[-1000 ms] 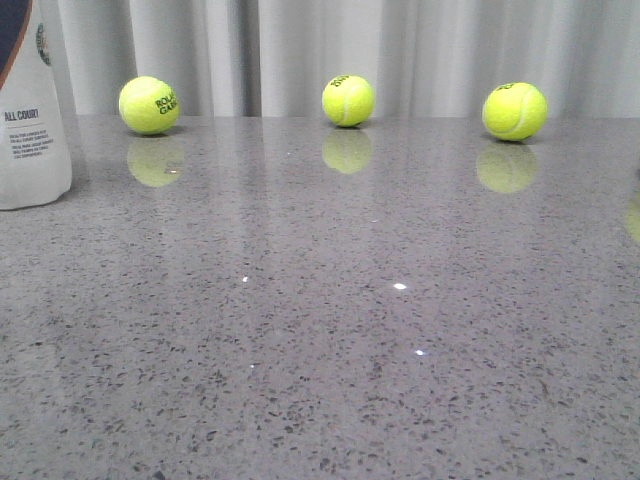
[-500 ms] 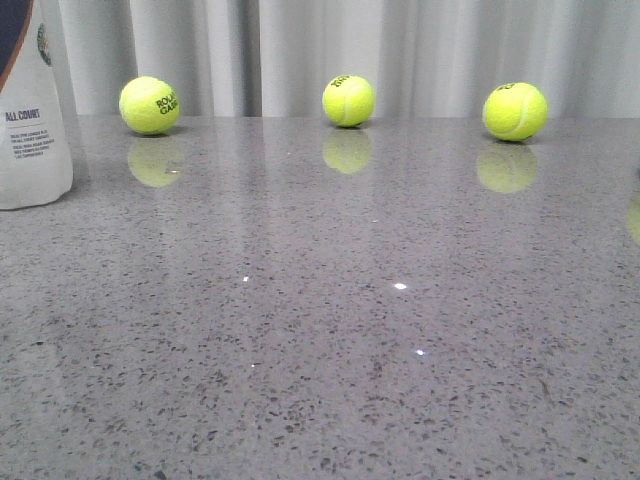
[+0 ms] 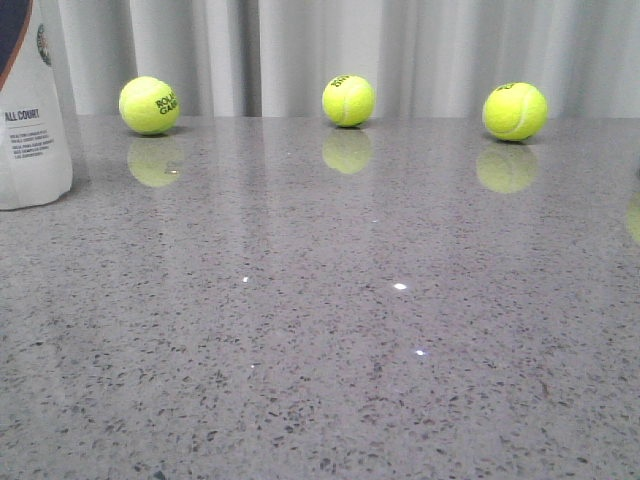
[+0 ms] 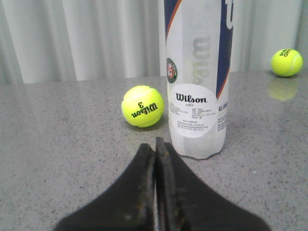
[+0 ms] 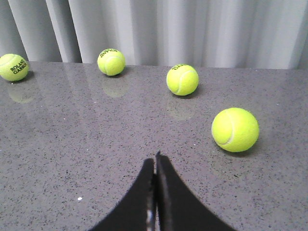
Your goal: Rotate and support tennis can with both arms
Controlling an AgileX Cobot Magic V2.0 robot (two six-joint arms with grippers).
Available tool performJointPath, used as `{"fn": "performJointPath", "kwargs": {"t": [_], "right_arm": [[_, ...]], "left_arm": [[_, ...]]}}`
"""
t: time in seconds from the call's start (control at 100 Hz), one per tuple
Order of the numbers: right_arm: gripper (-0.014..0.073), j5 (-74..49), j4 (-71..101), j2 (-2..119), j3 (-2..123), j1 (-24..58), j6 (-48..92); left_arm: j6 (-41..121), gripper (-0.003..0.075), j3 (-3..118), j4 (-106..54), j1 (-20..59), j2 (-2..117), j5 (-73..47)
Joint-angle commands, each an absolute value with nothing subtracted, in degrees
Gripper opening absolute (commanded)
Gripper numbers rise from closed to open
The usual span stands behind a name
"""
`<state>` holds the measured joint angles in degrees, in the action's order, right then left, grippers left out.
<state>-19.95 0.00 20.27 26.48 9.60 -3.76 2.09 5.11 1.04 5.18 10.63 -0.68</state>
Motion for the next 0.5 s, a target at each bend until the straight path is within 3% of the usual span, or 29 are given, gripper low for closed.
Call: {"fn": "performJointPath", "kwargs": {"t": [0.0,0.2,0.49], "right_arm": [[-0.0070,-15.22,0.00,20.54,27.91,9.29,-3.50],[-0.0070,-15.22,0.00,20.54,27.91,9.29,-3.50],[-0.0070,-15.24,0.00,20.54,27.91,9.29,-3.50]], "left_arm": [[-2.00,-0.0021,3.15,3.86,5.11,6.75,4.03],[-2.12,-0.0021,-2.58,3.86,5.02,-2.66,2.82],[-2.12,-0.0021,-2.46,4.16,5.02,-2.45,3.22]]}}
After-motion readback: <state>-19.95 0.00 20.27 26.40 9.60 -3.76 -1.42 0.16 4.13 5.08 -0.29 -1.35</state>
